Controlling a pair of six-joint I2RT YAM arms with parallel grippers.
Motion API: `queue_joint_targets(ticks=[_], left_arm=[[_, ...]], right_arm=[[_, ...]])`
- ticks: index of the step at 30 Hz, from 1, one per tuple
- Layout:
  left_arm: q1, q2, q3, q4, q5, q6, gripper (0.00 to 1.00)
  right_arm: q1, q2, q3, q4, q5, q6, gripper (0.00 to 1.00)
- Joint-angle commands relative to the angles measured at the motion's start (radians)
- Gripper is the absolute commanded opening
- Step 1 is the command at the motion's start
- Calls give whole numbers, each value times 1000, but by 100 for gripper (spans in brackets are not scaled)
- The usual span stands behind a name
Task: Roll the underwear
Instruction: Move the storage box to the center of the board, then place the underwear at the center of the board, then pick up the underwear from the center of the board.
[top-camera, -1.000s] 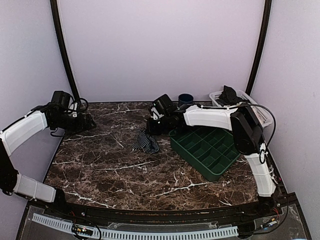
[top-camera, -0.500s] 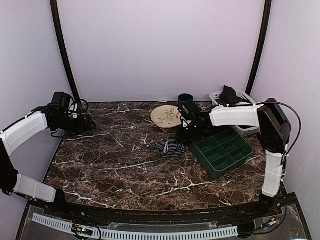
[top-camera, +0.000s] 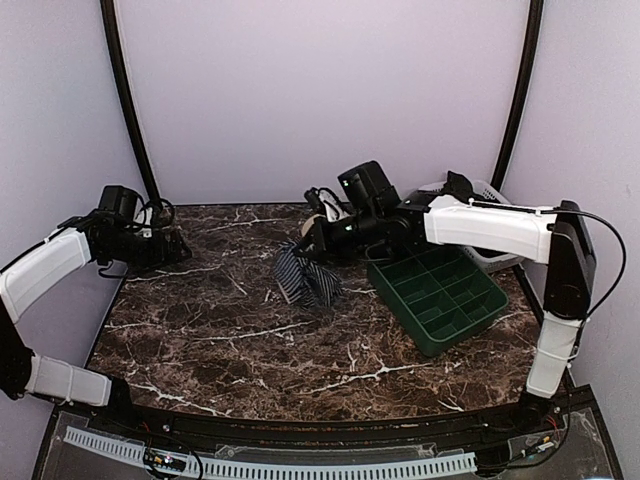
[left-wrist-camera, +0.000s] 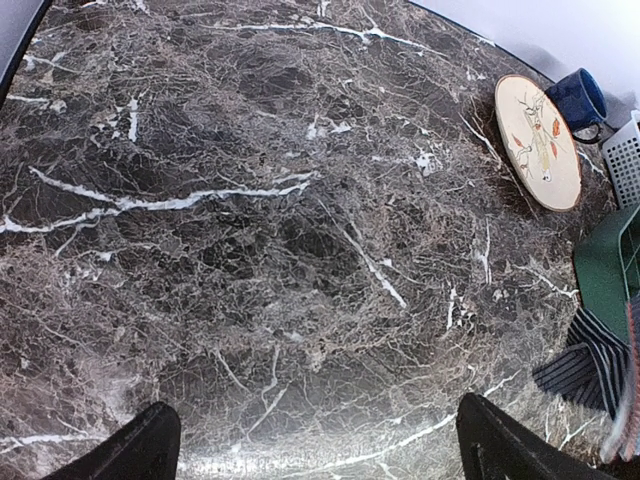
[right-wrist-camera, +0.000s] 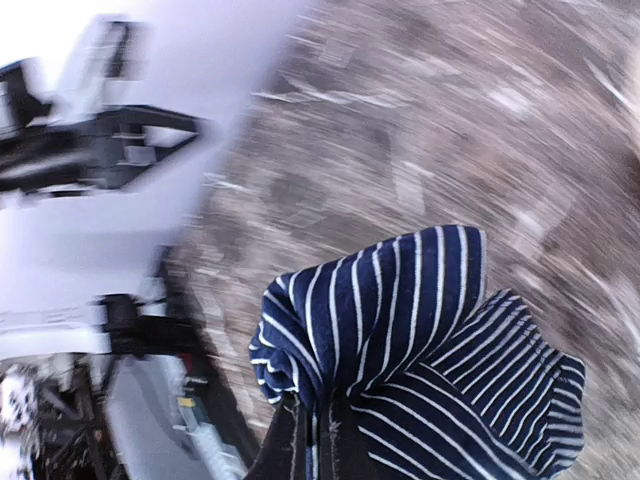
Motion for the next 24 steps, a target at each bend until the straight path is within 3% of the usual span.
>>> queue_joint_targets(ticks=[1, 5, 7, 9, 12, 14, 17, 24], left_arm=[[-4, -38, 2, -19, -5, 4, 99], [-3, -48, 18, -28, 2, -1, 99], [-4, -48, 27, -37, 3, 2, 99], [-4, -49, 26, -47, 10, 10, 99], [-4, -59, -3, -58, 46, 38, 99], [-7, -76, -31, -54, 103, 66, 99], [-12, -106, -98, -12, 248, 109, 99], [-17, -156, -191, 74, 331, 62, 99]], right_arm=[[51, -26, 73, 233, -226, 118, 0], [32, -60, -74, 471, -277, 318, 2], [-8, -47, -161, 469, -255, 342, 28], [-59, -23, -201, 337, -174, 275, 46], [-85, -25, -201, 187, -60, 151, 60], [-71, -44, -199, 145, -40, 85, 62], [-33, -54, -199, 83, -61, -62, 56], [141, 4, -126, -61, 11, -354, 46]])
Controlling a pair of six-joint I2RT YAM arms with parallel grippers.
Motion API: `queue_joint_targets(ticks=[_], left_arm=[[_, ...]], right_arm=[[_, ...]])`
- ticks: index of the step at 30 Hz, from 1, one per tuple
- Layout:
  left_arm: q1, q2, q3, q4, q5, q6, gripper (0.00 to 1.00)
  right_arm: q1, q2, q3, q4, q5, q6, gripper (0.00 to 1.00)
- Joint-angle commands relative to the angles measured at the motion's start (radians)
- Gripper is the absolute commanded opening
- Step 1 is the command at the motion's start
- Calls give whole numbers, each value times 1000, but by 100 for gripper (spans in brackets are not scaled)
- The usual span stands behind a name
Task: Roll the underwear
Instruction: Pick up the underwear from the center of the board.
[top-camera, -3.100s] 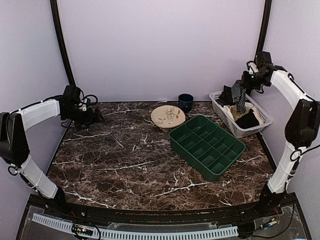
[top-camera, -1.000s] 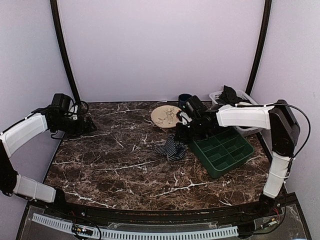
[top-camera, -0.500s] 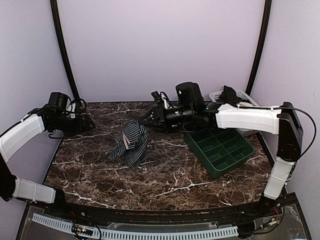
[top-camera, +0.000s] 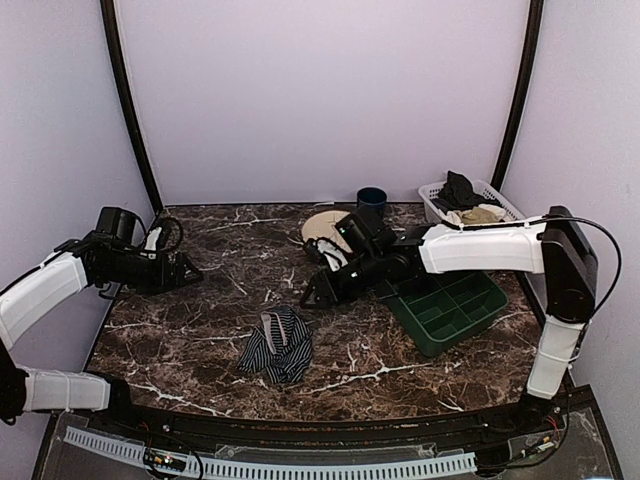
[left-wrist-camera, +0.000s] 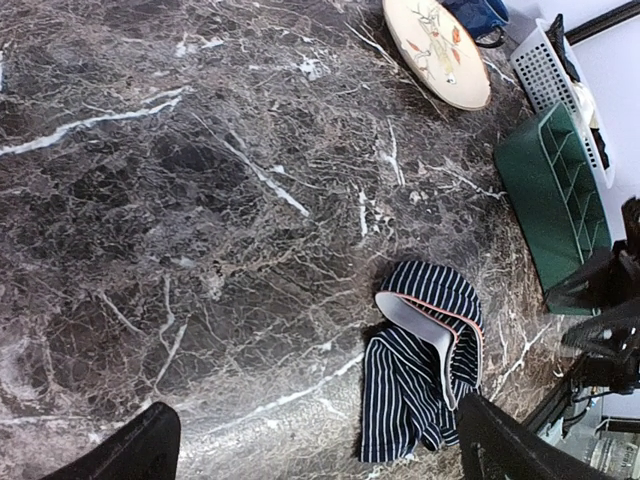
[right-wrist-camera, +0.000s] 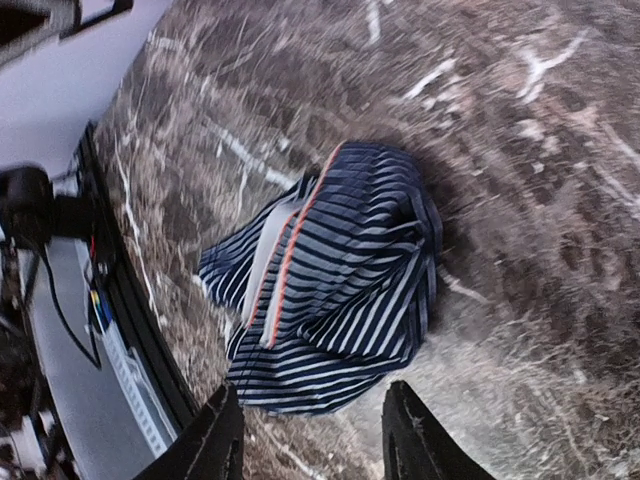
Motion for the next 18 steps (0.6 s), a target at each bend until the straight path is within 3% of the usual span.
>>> queue_joint_targets(ticks=[1, 6, 14, 18], left_arm=[[-3, -22, -34, 54, 84, -8, 99], [-11, -46, -66, 77, 89, -59, 99], [-21, -96, -88, 60, 9, -84, 99], [-26, -92, -83, 48, -7, -93, 97]], right_arm=[[97, 52, 105, -134, 69, -201, 45], [168, 114, 153, -170, 125, -136, 54], [196, 229, 252, -192, 190, -50, 55], [199, 298, 310, -217, 220, -29, 50]])
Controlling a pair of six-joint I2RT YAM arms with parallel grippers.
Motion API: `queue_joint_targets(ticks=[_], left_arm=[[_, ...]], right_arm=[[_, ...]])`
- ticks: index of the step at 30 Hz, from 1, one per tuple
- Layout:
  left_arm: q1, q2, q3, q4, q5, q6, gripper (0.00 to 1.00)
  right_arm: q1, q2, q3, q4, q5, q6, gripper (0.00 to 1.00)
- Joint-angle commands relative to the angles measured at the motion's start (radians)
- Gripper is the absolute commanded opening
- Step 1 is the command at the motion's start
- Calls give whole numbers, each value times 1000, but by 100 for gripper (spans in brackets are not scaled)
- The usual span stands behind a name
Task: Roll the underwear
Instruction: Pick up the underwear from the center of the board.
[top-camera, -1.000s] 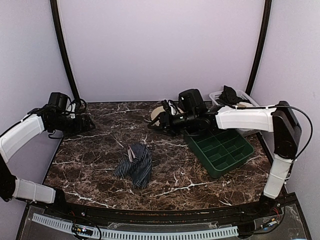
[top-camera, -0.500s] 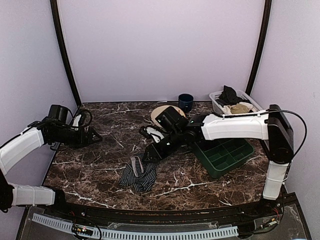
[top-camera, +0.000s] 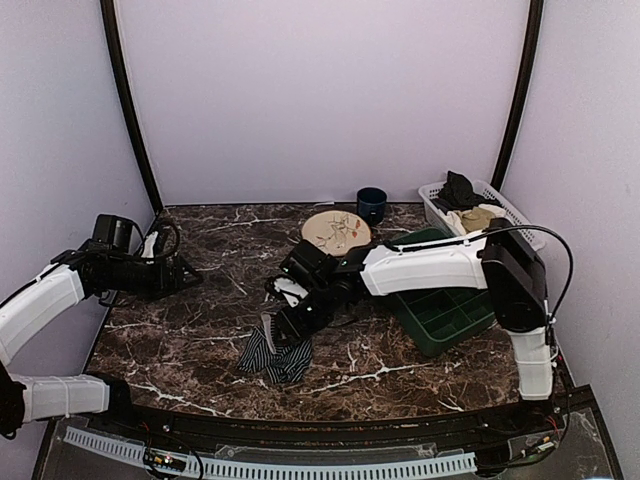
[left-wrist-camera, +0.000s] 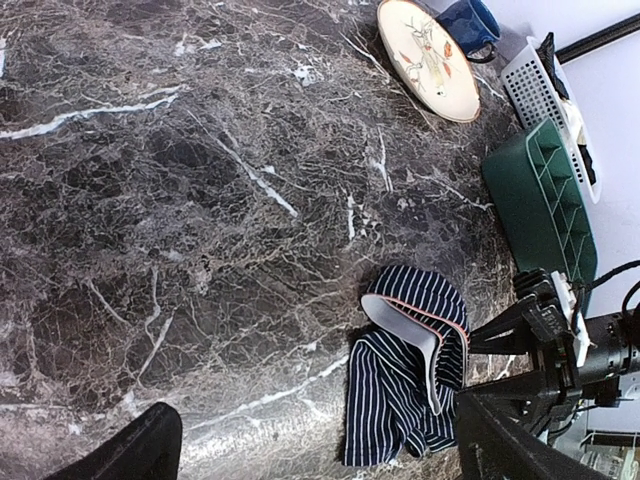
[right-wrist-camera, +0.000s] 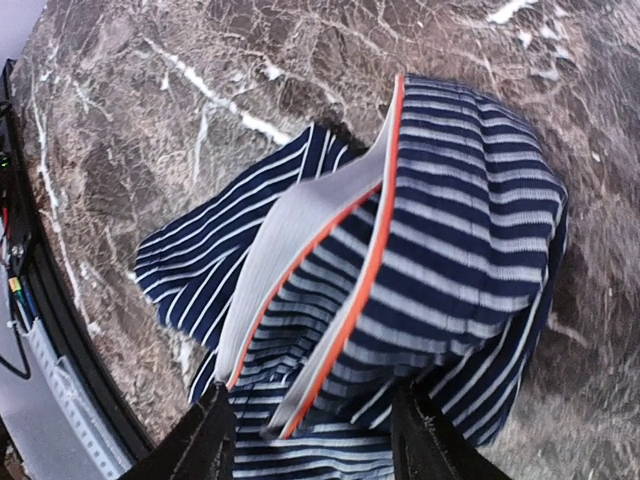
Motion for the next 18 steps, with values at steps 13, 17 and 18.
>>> queue_joint_targets(ticks=[13, 17, 18], left_arm=[[-271, 3, -68, 111, -96, -154, 85], [-459, 40, -114, 257, -141, -244, 82], [-512, 56, -118, 284, -159, -260, 81]], right_arm=[[-56, -78, 46, -84, 154, 38, 0], [-117, -109, -55, 13, 30, 72, 0], [-127, -110, -66, 22, 14, 77, 0]])
